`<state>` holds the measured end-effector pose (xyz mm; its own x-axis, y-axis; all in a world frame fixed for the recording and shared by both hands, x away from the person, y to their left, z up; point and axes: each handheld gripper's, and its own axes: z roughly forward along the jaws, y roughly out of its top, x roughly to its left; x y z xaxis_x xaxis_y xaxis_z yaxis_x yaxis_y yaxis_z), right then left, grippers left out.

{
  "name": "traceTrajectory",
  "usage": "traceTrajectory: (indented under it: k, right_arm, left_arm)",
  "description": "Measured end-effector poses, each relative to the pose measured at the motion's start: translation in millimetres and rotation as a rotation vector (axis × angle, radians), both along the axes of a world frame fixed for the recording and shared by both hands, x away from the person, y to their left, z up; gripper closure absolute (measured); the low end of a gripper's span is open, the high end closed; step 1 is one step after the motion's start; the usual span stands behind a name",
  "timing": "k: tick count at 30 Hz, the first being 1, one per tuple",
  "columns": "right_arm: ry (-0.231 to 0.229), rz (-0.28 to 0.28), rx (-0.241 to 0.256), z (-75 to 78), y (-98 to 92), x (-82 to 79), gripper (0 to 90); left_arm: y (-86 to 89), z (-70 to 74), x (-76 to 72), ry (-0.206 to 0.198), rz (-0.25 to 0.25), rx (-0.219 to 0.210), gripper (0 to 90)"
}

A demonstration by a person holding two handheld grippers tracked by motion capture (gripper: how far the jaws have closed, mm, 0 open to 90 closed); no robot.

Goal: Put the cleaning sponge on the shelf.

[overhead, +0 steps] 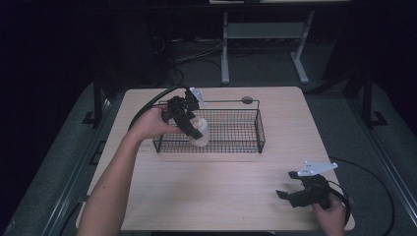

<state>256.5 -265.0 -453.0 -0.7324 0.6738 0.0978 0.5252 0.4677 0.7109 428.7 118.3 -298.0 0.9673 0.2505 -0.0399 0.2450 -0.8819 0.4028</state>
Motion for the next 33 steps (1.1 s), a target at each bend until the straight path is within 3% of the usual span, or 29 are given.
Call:
traceTrajectory:
  k: [13, 19, 29, 33]
  right_arm:
    - [0.005, -0.004, 0.003, -0.5, 0.5, 1.4, 14.2]
    - [0.008, -0.005, 0.001, -0.4, 0.8, 1.0, 14.1]
    - [0.007, -0.006, 0.002, -0.7, -0.6, 1.3, 14.2]
    - [0.005, -0.003, 0.003, -0.7, -0.8, 1.4, 14.2]
  left_arm:
    - [-6.7, 7.5, 21.3, -0.002, 0.008, -0.031, 28.5]
    - [-10.4, -4.0, 31.5, 0.019, 0.021, -0.017, 28.4]
    - [-13.0, -15.8, 41.4, -0.006, 0.033, -0.017, 28.5]
    - [-12.2, -20.9, 44.3, 0.008, 0.048, -0.015, 28.5]
